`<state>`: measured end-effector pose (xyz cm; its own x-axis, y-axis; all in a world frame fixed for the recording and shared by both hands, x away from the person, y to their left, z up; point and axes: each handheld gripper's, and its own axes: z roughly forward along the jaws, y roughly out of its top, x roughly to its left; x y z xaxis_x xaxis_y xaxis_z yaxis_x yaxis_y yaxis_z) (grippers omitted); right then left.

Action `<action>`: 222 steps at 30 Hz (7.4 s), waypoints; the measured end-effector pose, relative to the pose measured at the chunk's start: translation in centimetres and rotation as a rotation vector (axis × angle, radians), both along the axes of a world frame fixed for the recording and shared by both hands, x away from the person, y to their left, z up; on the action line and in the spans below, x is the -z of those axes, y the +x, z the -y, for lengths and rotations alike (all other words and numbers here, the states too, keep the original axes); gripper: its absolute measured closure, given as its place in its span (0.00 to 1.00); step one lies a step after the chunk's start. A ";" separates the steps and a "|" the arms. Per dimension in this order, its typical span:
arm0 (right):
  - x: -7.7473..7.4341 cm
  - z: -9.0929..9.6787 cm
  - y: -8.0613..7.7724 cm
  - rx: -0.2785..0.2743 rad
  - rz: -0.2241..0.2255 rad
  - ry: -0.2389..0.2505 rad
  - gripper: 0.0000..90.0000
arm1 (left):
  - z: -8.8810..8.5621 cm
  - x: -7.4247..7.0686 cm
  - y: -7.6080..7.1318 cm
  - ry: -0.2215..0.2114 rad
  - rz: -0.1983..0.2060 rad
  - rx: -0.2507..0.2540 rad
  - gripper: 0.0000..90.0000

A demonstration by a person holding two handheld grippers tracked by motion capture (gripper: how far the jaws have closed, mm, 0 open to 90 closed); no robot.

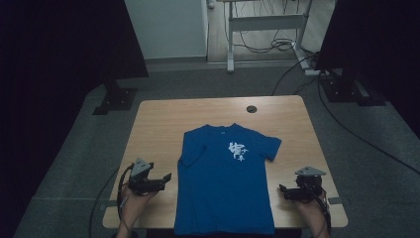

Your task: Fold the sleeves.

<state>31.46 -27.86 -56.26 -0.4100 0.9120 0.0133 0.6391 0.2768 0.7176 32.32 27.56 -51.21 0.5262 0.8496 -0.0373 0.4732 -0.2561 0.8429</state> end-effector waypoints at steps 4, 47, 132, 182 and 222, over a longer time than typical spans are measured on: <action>0.0 0.0 0.0 0.000 0.000 0.000 0.00 | -0.5 0.6 -0.6 0.003 -0.010 -0.014 0.13; -0.3 -0.1 0.1 -0.028 0.015 -0.002 0.11 | -1.0 4.2 -1.0 0.155 -0.155 -0.066 0.02; -1.4 -0.8 15.4 0.074 0.063 0.029 0.37 | -0.9 4.2 -1.0 0.153 -0.159 -0.079 0.00; -3.3 -3.8 14.7 0.039 0.073 0.096 0.95 | -0.9 4.2 -1.1 0.152 -0.159 -0.084 0.00; -4.4 -11.7 14.8 -0.105 0.067 0.091 0.94 | -0.8 4.2 -1.1 0.152 -0.159 -0.089 0.00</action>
